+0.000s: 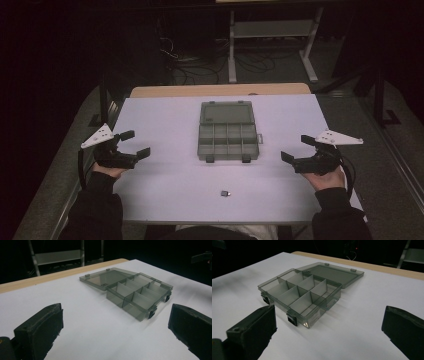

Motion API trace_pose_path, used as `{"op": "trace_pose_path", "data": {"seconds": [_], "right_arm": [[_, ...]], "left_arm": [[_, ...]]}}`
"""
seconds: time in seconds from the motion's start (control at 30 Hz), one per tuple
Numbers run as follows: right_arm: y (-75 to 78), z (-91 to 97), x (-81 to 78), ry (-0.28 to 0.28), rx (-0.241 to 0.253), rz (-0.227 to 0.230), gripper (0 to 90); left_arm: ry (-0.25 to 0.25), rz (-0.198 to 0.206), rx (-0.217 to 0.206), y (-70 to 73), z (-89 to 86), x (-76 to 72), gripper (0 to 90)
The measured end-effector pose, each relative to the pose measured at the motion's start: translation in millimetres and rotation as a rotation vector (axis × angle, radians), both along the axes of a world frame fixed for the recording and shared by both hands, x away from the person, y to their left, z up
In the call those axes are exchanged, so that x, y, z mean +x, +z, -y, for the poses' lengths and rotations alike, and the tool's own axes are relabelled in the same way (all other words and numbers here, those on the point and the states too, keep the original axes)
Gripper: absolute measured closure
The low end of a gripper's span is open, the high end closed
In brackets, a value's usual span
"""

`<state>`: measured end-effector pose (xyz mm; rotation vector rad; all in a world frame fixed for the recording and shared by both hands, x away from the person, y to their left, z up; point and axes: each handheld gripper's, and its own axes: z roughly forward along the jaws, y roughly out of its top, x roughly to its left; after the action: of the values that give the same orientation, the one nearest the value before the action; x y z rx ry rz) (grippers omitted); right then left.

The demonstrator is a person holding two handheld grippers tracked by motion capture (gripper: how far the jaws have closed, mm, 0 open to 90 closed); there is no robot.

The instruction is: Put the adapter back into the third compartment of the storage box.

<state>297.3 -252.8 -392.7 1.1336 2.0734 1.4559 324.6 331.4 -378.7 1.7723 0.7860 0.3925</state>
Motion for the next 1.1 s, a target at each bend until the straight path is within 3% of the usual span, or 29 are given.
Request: {"op": "trace_pose_path", "data": {"seconds": [0.6,0.8,1.1], "right_arm": [[3.6,-4.1,2.5,0.025,-0.007,-0.007,0.0],[10.8,-23.2,7.0,0.076,-0.094,-0.039,0.0],[15.0,-42.6,6.2,0.138,-0.132,-0.037,0.0]], "left_arm": [[-0.008,-0.008,0.015,-2.8,3.1,0.1,0.0],[-0.017,-0.009,0.032,-3.4,6.6,0.1,0.0],[-0.022,-0.012,0.035,-4.2,8.0,0.4,0.0]]}}
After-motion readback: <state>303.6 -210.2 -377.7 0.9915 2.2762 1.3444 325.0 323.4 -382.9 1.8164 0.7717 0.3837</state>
